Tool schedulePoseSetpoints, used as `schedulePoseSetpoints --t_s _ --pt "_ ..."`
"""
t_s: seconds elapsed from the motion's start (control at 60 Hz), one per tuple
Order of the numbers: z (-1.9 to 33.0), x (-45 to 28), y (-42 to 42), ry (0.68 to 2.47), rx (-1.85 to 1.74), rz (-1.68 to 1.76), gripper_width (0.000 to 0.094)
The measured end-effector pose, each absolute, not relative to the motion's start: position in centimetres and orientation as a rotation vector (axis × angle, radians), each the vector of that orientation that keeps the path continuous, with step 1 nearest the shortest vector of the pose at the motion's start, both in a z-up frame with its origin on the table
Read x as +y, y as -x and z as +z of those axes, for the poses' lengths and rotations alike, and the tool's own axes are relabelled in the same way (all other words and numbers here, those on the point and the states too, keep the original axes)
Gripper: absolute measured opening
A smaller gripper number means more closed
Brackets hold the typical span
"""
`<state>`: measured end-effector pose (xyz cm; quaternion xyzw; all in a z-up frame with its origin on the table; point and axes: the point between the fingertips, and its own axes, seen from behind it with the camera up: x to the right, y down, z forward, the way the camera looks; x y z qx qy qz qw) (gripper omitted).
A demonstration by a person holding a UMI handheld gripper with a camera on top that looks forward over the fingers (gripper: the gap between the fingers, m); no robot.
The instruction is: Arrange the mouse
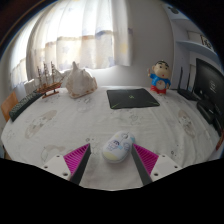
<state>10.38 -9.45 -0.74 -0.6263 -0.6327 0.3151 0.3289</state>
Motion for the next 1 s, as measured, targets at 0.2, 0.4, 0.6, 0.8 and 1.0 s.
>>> schedulePoseSetpoints --t_s 0.2,0.4,0.6,0.8,1.0 --pt "-1.3 -9.4 -8.5 1.690 -1.647 0.810 0.0861" --pt "-1.7 -10.0 -6.8 1.700 -1.657 0.801 0.0861" --pt "-1.9 -9.9 -5.9 1.696 -1.652 0.788 0.0768" --pt "-1.9 -9.4 -5.7 1.713 -1.646 0.765 0.0465" --pt "3.4 -8.6 -4.5 1.688 -1.634 0.767 0.0415"
